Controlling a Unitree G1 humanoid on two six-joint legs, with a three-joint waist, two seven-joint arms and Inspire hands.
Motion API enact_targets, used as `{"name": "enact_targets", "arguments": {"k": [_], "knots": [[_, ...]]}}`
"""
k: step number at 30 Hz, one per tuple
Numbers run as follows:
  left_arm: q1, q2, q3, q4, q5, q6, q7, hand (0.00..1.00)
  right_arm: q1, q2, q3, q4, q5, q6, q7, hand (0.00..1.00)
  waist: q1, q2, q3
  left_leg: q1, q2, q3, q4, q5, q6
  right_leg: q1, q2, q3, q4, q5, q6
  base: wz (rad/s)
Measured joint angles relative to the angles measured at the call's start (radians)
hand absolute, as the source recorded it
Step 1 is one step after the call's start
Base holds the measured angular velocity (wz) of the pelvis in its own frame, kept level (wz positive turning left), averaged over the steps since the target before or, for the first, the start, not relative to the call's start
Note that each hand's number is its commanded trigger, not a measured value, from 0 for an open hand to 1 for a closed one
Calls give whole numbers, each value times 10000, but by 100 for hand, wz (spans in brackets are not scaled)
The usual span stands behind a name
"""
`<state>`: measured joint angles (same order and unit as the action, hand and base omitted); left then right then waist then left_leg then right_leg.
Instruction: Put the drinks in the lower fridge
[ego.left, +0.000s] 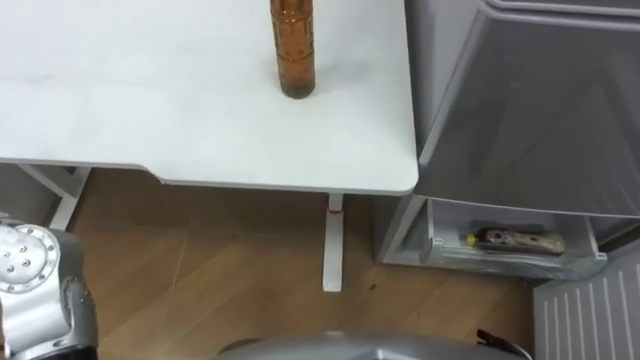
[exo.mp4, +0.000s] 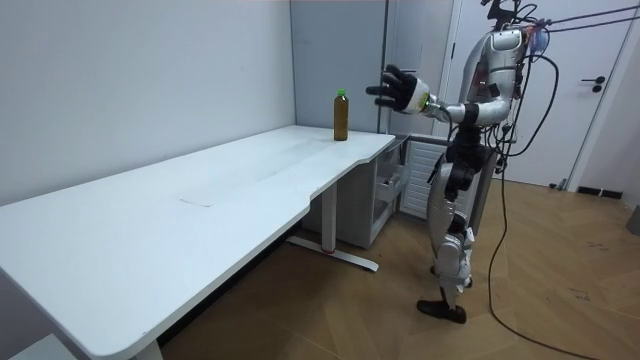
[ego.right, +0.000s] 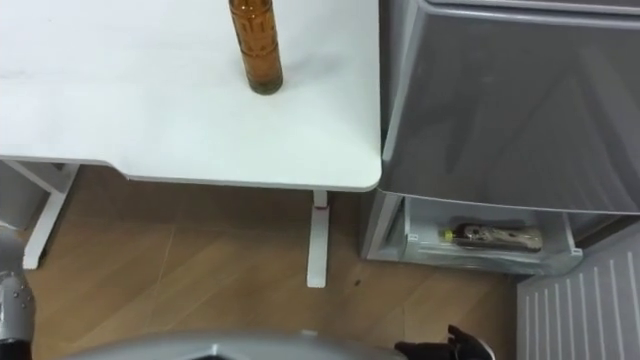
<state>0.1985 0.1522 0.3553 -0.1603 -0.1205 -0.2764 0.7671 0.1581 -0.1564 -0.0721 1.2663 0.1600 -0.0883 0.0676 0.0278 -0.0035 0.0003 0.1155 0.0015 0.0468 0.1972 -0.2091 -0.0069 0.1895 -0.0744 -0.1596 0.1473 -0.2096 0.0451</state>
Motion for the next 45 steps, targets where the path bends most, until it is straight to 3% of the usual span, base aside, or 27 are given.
{"name": "enact_targets", "arguments": {"k": [3, 8, 14, 22, 31, 34, 39, 45], "knots": [[-80, 38, -244, -637, 101, -56, -514, 0, 6, -23, -87, 15, 12, -95, 63, 0, -159, 78, 3, 26, 11, 16, -1, 0, -2, 20, 13, 46, -4, 4, -6, -1], [-126, 46, -715, -643, 284, -61, -1555, 0, -24, -96, -220, 63, 56, -202, 282, 0, -317, 167, 68, 74, 23, 44, -4, 0, -2, 6, 19, 165, 34, 4, -8, -5], [-153, 48, -1197, -644, 241, -57, -2819, 0, -51, -80, -300, 75, 118, -224, 532, 0, -588, 138, 75, 48, 23, 81, -47, 1, -2, -38, 40, 270, 18, 6, -12, -1], [-752, 56, -1713, -488, -76, -55, -3941, 0, -272, -77, -303, 117, 113, -275, 560, 0, -795, 75, 132, 56, 34, 258, -115, 6, -1, -176, 73, 618, 26, 16, -28, -8], [-871, 170, -1755, -396, -87, 482, -5515, 0, -212, -86, -344, 261, -59, -222, 869, 0, -910, -63, 96, 173, 81, 480, -211, 4, -2, -233, 96, 819, 90, 34, -47, -8], [-890, 170, -1747, -39, -89, 561, -5776, 0, -201, -129, -393, 275, -297, -190, 838, 0, -893, -29, 97, 204, 116, 605, -286, 1, 0, -338, 126, 957, 186, 52, -54, -14], [-900, 169, -1897, 424, -301, 1015, -6236, 0, -235, -152, -385, 271, -462, 48, 737, 0, -996, 11, 83, 178, 200, 739, -293, -3, -20, -471, 209, 1067, 235, 87, -108, -9], [-935, 171, -1897, 427, -461, 1074, -6648, 0, -188, -220, -432, 263, -641, 166, 738, 0, -1075, 97, 67, 205, 259, 918, -295, -14, -57, -533, 260, 1154, 235, 108, -138, -10]]}}
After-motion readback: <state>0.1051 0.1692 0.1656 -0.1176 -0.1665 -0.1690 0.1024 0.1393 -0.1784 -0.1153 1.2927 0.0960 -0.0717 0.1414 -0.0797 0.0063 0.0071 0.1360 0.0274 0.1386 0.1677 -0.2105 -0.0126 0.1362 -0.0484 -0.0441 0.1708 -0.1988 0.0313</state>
